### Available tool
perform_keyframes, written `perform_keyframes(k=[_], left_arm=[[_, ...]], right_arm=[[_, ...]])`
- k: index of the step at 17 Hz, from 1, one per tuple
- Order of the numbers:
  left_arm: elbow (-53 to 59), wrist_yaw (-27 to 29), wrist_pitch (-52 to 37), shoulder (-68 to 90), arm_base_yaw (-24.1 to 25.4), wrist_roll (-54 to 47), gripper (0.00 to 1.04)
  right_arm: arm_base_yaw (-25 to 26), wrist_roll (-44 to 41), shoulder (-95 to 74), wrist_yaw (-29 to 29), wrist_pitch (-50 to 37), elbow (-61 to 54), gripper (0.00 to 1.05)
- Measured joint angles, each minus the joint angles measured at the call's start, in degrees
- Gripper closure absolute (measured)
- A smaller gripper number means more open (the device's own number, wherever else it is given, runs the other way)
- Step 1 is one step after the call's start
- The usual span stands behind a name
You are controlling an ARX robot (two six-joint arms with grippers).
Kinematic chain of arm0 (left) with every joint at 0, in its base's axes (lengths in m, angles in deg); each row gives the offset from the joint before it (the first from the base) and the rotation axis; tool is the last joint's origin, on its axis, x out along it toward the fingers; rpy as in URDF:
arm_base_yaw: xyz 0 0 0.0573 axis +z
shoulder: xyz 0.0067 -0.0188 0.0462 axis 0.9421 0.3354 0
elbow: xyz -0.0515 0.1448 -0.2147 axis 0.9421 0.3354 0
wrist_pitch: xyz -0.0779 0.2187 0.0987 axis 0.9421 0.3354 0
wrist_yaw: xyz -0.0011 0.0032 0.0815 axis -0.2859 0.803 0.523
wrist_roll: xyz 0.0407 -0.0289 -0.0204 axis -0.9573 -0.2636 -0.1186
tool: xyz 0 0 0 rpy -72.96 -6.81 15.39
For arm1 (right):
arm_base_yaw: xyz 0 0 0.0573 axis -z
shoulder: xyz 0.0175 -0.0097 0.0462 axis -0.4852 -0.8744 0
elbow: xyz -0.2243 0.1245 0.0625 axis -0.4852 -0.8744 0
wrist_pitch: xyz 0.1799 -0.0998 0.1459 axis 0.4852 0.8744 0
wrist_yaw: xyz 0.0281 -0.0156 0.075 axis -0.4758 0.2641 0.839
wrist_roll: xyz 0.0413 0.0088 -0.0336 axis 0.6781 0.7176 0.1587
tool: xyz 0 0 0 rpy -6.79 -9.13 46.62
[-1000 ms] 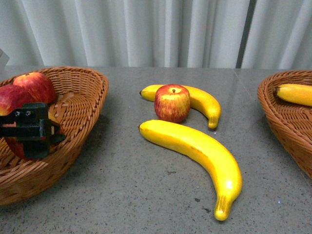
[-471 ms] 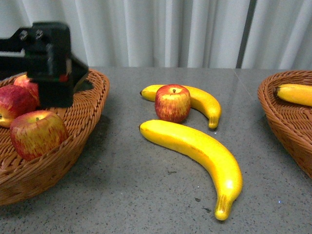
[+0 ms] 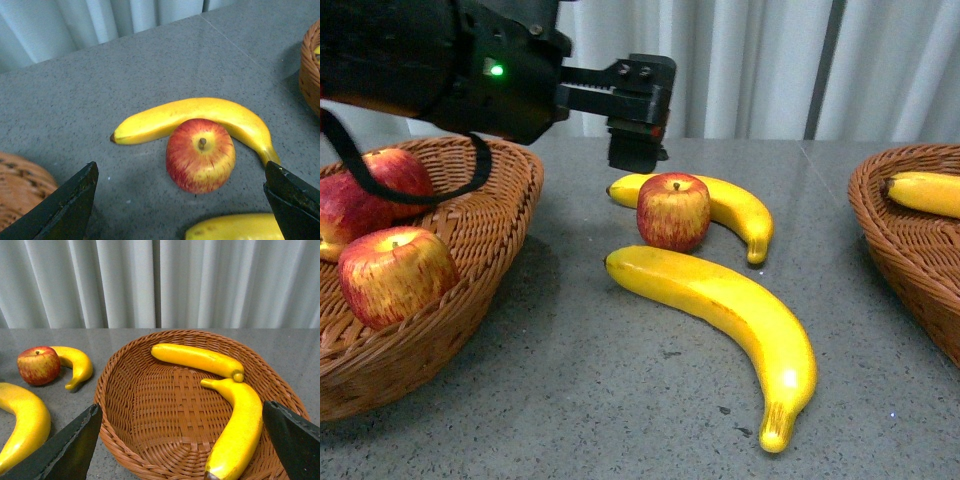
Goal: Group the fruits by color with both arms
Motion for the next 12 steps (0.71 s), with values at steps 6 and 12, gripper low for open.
perform_keyframes(k=[6,12], left_arm=[[-13.6,-3.0,2.0,16.6,-2.3,-4.5,0.07],[-16.6,-3.0,2.9,21.2,-2.4,-5.2,0.07]], right_arm=[[0.0,0.0,0.0,0.0,0.0,0.0,0.07],[0.0,0.0,0.0,0.0,0.0,0.0,0.07]])
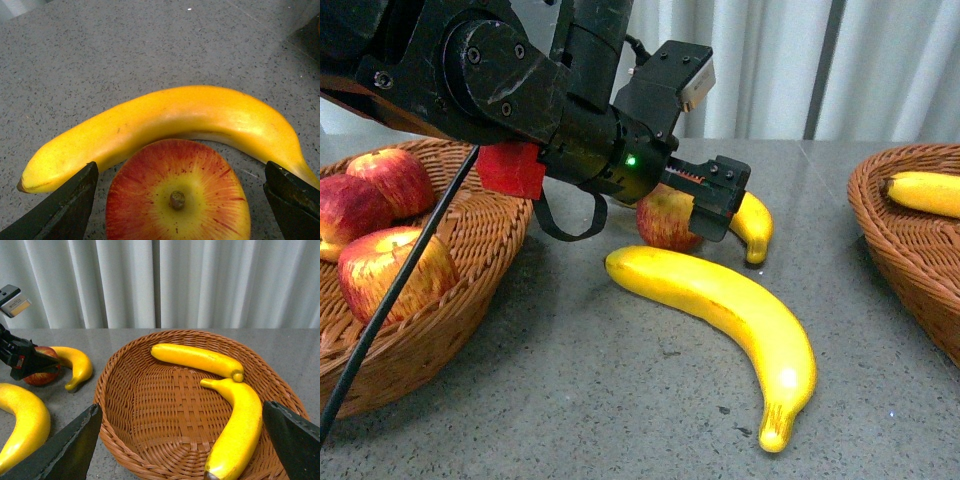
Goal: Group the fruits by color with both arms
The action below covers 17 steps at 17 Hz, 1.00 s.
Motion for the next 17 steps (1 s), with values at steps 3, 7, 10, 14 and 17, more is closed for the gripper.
perform_keyframes(k=[3,7,10,14,17], left_arm=[[0.0,-0.2,0.2,0.8,0.5,0.0,0.11],[0.0,-0.2,0.3,0.8,0.7,0.2,0.37],[1.6,0.0,-0.5,-1.6,1.1,0.5,0.38],[5.2,7.6,-2.6,-13.4,4.9,5.2,0.38],[10.6,14.7,0.1,-19.2,11.4,11.8,0.39]], right_arm=[[0.0,0.0,0.0,0.0,0.0,0.0,0.07],[0.0,0.0,0.0,0.0,0.0,0.0,0.07],[0.0,0.0,0.0,0.0,0.0,0.0,0.07],[0.0,0.0,0.0,0.0,0.0,0.0,0.07],[0.0,0.0,0.0,0.0,0.0,0.0,0.07]])
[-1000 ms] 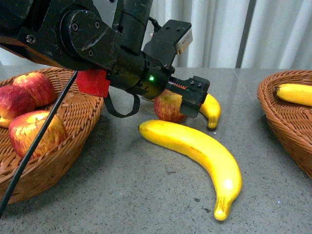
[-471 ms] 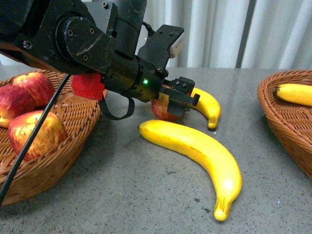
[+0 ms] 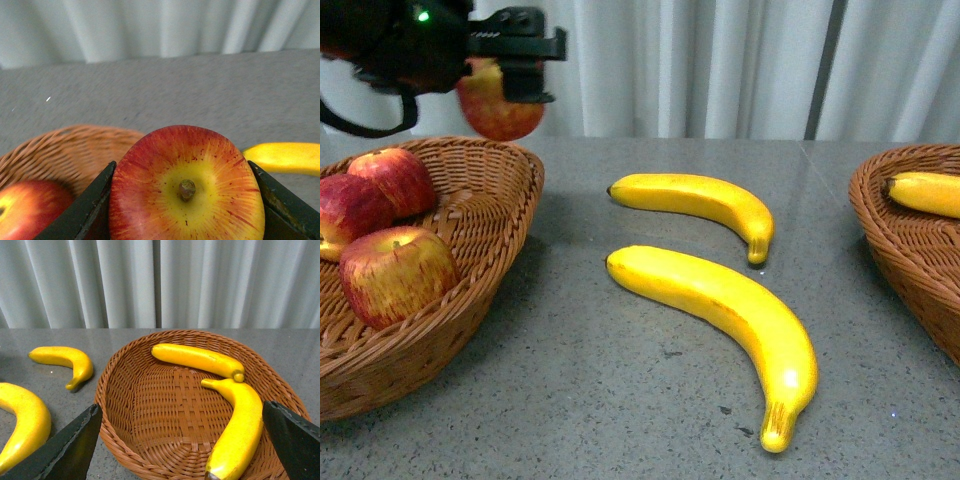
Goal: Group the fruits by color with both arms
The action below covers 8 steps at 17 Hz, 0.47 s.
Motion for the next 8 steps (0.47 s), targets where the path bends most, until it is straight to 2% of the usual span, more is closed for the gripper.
perform_keyframes(k=[3,7,8], left_arm=[[4.6,1.4,2.2,-0.6,3.5,5.3,0.39],[8.8,1.3,3.5,-0.9,3.7,6.9,0.39],[9.6,1.7,3.3,-1.1,3.6,7.2,0.26]], right_arm=[[0.0,0.0,0.0,0.0,0.0,0.0,0.07],[0.0,0.0,0.0,0.0,0.0,0.0,0.07],[0.0,0.0,0.0,0.0,0.0,0.0,0.07]])
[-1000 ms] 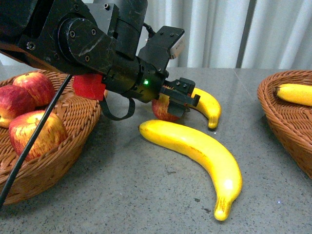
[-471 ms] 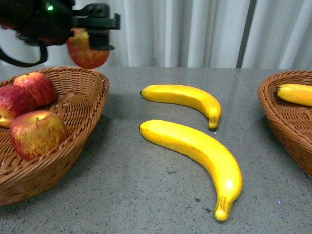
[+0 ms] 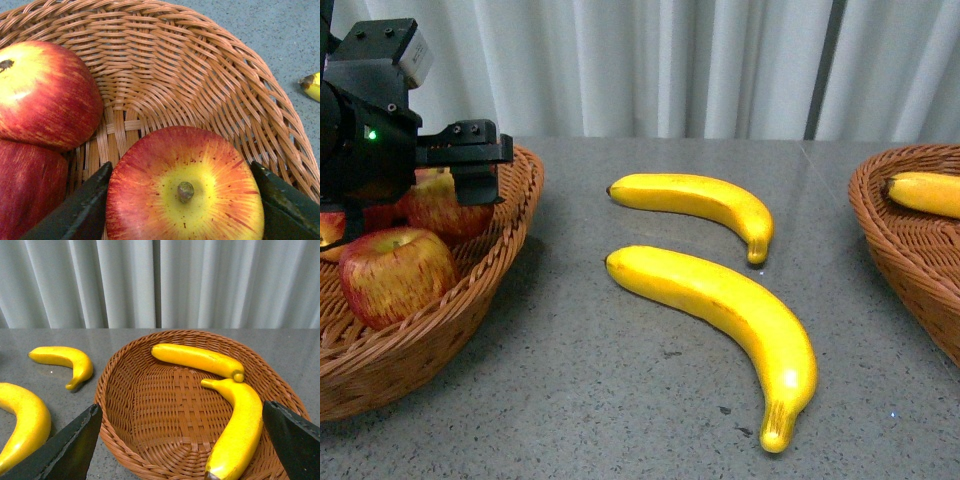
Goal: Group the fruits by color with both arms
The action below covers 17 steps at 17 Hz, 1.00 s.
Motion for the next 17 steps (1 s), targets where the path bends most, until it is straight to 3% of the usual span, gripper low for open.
perform_keyframes(k=[2,7,12,13,17], left_arm=[[1.0,0.6,-0.2,-1.9,-0.7,0.2,0.05],[8.9,4.3,-7.0,-19.6,-8.4,-7.0,0.07],[21.7,13.1,-7.3,-43.6,-15.5,-15.9,0.08],[27.1,15.5,-11.7,-50.6,-16.0,-13.6,0.20],[40.1,9.6,-13.0,-62.9,-7.5,-9.0,0.62]], right_arm=[[0.0,0.0,0.0,0.0,0.0,0.0,0.07],[0.0,0.0,0.0,0.0,0.0,0.0,0.07],[0.0,0.0,0.0,0.0,0.0,0.0,0.07],[0.0,0.0,0.0,0.0,0.0,0.0,0.07],[0.0,0.0,0.0,0.0,0.0,0.0,0.07]])
